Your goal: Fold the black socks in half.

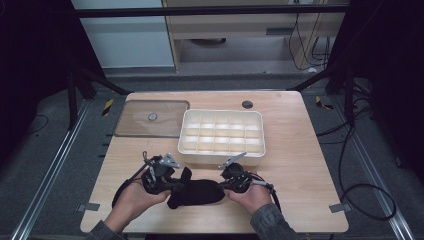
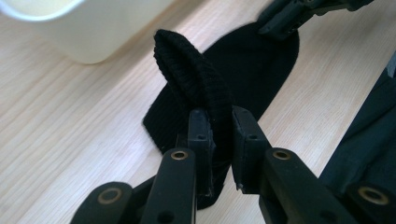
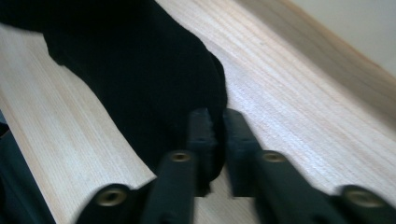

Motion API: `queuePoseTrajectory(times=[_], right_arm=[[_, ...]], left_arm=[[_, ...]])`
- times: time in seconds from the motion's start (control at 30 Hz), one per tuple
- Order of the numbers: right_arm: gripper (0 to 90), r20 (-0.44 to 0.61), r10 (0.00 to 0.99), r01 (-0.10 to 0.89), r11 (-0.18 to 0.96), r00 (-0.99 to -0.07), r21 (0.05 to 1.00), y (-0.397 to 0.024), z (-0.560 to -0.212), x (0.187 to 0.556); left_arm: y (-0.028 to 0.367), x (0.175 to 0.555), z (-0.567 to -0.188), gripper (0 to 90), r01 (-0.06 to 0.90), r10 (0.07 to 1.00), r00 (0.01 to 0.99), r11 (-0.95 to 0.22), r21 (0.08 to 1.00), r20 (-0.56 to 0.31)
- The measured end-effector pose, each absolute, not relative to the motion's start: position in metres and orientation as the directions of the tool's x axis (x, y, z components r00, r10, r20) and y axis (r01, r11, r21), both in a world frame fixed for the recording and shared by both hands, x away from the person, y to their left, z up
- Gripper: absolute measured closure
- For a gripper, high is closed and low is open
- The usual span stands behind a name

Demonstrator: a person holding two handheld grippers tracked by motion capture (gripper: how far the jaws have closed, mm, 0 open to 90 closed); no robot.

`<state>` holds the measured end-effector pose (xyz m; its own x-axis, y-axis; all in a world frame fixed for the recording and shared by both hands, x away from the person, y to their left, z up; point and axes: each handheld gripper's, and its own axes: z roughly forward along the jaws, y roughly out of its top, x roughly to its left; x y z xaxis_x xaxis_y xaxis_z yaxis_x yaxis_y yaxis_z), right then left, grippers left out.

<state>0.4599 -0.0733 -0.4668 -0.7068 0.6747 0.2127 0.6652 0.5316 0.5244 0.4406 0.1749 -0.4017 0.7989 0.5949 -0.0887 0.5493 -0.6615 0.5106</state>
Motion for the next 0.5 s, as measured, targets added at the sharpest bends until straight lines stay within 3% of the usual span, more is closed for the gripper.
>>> queuePoseTrajectory(times=[0.07, 0.1, 0.13, 0.2, 0.4, 0.5], right_arm=[[68.0, 0.210, 0.681, 0.666, 0.523, -0.702, 0.532, -0.076, -0.464, 0.460], [68.0, 0.210, 0.681, 0.666, 0.523, -0.702, 0.532, -0.076, -0.464, 0.460], [58.1, 0.209, 0.682, 0.665, 0.518, -0.701, 0.538, -0.079, -0.459, 0.457], [57.3, 0.203, 0.682, 0.661, 0.519, -0.703, 0.542, -0.081, -0.457, 0.456], [66.0, 0.218, 0.677, 0.662, 0.513, -0.703, 0.546, -0.084, -0.459, 0.456], [78.8, 0.228, 0.664, 0.661, 0.524, -0.712, 0.537, -0.082, -0.463, 0.455]], left_arm=[[0.168, 0.440, -0.406, 78.9, 0.543, 0.587, 0.805, -0.672, 0.503, -0.085], [0.166, 0.440, -0.407, 78.9, 0.540, 0.582, 0.808, -0.675, 0.502, -0.086], [0.163, 0.441, -0.409, 78.9, 0.540, 0.579, 0.810, -0.678, 0.499, -0.090], [0.162, 0.442, -0.411, 78.9, 0.540, 0.577, 0.811, -0.676, 0.501, -0.095], [0.154, 0.439, -0.417, 78.7, 0.535, 0.568, 0.817, -0.679, 0.503, -0.102], [0.148, 0.439, -0.419, 78.7, 0.529, 0.559, 0.822, -0.683, 0.504, -0.107]])
